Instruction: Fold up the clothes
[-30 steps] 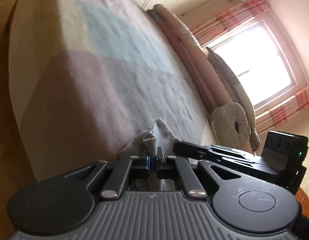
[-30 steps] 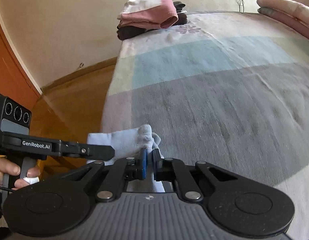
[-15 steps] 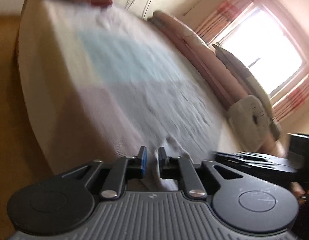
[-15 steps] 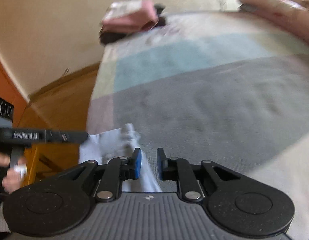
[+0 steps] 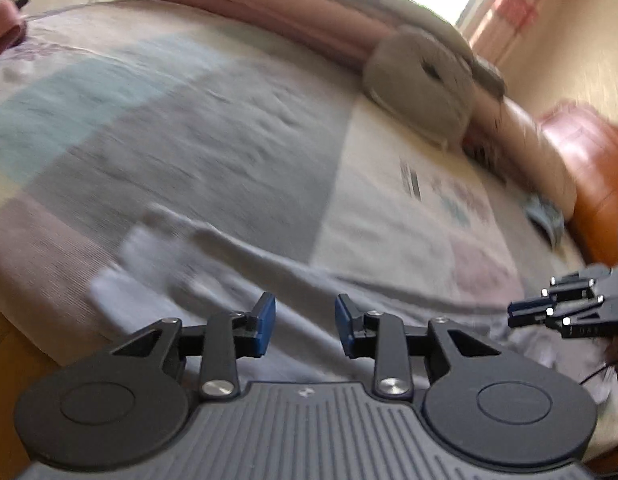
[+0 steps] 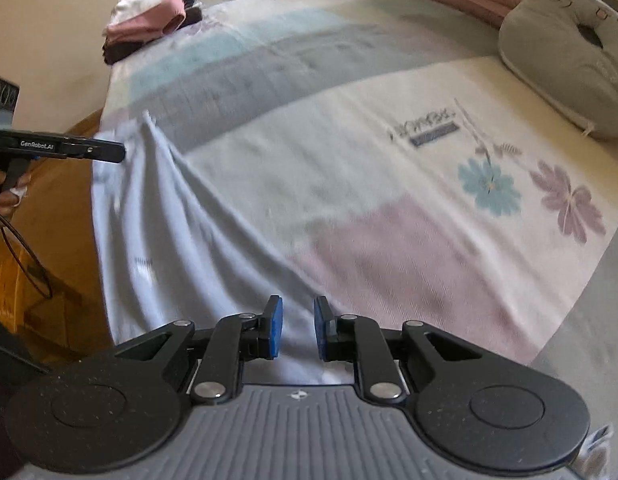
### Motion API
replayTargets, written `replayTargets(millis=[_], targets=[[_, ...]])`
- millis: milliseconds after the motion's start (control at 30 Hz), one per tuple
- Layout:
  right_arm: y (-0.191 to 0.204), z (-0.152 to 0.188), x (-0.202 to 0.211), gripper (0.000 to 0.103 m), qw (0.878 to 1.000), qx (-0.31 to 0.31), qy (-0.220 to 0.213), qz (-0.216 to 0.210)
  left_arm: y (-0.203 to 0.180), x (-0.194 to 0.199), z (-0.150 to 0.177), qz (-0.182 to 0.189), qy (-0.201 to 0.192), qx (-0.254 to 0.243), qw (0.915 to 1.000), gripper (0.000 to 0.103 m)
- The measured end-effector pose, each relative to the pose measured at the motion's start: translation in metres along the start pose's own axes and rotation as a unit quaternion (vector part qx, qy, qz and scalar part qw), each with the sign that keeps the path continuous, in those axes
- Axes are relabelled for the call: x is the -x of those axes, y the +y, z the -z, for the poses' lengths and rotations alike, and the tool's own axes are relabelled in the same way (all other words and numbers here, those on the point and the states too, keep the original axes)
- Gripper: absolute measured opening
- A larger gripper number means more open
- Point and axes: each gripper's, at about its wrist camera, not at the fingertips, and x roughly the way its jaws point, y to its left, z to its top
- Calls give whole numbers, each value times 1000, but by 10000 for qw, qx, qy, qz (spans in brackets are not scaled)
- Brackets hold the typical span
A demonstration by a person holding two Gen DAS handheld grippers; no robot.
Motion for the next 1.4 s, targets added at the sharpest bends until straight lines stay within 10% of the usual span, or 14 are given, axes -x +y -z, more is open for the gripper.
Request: replayTargets(millis=[333, 433, 867, 1400], targets=[[18, -12, -35, 22, 9915, 1246, 31, -375, -15, 8, 12, -231, 8, 36, 9997, 32], [27, -13, -32, 3, 9878, 1514, 49, -368, -15, 8, 13, -251, -11, 90, 9996, 33], [11, -23, -37, 4, 9958, 864, -273, 104, -4, 0, 10, -473, 39, 105, 9988, 34], [80, -81, -77, 9, 9834, 1576, -487, -755, 22, 5, 13, -323, -98, 312, 9989, 36]])
